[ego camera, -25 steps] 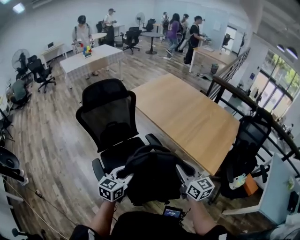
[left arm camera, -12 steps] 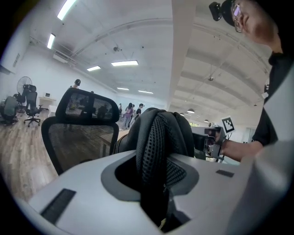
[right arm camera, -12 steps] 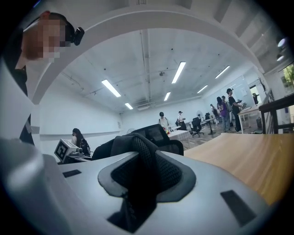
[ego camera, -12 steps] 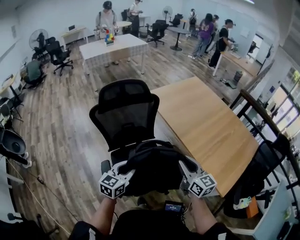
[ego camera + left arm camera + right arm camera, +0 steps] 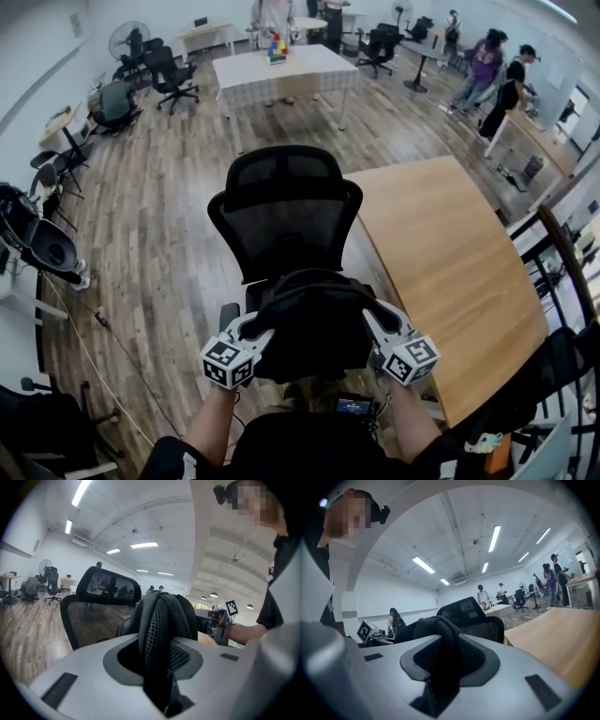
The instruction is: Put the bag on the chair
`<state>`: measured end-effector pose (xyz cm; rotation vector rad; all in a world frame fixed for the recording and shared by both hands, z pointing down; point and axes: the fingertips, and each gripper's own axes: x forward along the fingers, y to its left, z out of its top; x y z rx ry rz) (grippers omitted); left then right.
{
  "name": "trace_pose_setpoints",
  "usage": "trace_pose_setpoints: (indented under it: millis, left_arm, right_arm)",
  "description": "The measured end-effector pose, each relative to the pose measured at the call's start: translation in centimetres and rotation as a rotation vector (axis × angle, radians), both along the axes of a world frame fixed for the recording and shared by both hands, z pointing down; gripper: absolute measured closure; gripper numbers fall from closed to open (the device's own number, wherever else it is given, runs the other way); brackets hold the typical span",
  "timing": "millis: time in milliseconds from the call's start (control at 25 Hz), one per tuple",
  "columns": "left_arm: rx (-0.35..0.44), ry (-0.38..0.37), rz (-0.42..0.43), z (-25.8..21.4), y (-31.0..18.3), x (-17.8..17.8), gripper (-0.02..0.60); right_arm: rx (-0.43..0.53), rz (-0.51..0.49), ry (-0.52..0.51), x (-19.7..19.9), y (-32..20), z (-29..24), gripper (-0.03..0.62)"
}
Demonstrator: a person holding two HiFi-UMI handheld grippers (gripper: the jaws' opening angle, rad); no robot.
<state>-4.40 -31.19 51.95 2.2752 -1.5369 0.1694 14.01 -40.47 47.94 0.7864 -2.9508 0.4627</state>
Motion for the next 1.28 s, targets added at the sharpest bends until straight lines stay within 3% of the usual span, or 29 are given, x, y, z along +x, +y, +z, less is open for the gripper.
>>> trace_pose_setpoints:
  millis: [400, 640, 1080, 1280]
  left_arm:
    - [-0.052, 0.001, -0.132, 4.0, -2.7, -3.6, 0.468]
    - [-0.06, 0.012, -0.139, 7.5, -3.8, -5.8, 0.468]
    - [-0.111, -0.007, -0.136, 14.3, -6.5, -7.4, 0.468]
    - [-0.106, -0.041, -0.144, 15.2, -8.6, -8.6, 0.468]
  right_arm:
    - [-0.07, -0.146, -0.003, -4.9, -5.0, 4.4, 0.477]
    - [-0.095, -0.189, 0.024, -7.5, -6.7, 7.9, 0.477]
    - [-0.139, -0.176, 0.092, -9.6, -9.9, 14.9, 0.477]
    - [-0.131, -0.147, 0.099, -10.6, -11.9, 16.2, 0.476]
